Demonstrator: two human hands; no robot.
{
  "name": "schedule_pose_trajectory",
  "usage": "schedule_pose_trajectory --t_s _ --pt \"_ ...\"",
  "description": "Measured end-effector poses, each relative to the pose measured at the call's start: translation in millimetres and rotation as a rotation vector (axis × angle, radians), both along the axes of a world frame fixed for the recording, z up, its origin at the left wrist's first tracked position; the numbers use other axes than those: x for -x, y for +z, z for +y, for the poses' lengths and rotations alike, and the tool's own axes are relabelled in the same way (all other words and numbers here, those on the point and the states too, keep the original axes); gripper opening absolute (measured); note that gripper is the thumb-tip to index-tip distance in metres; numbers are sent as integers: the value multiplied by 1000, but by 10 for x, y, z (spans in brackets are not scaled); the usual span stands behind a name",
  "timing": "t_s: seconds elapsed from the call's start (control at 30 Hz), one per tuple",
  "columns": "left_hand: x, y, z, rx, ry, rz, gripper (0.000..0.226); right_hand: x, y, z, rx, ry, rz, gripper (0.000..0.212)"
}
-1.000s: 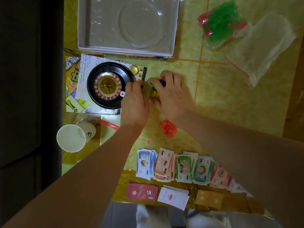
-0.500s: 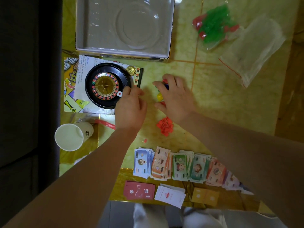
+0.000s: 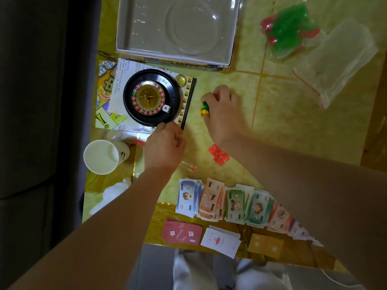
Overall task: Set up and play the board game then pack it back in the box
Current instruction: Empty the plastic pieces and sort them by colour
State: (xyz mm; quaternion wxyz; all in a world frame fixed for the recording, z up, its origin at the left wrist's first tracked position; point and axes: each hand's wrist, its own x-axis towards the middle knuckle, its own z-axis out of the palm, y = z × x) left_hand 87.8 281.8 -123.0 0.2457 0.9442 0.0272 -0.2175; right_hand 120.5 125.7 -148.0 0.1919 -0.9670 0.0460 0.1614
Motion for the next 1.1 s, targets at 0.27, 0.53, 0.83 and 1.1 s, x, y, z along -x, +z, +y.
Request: schedule_pose_trajectory --t_s 0.27,0.53,0.83,1.1 --pt "86 -35 -60 -22 -22 8 24 118 62 -307 -133 88 -16 60" --pt "-98 5 -269 65 -76 -66 42 164 184 -516 -143 -110 21 67" --pt "-305 -127 -598 -48 -383 -107 87 151 54 -543 -186 -295 163 63" --pt "-362 -159 -646 -131 -441 -121 92 170 197 -732 -349 -197 285 37"
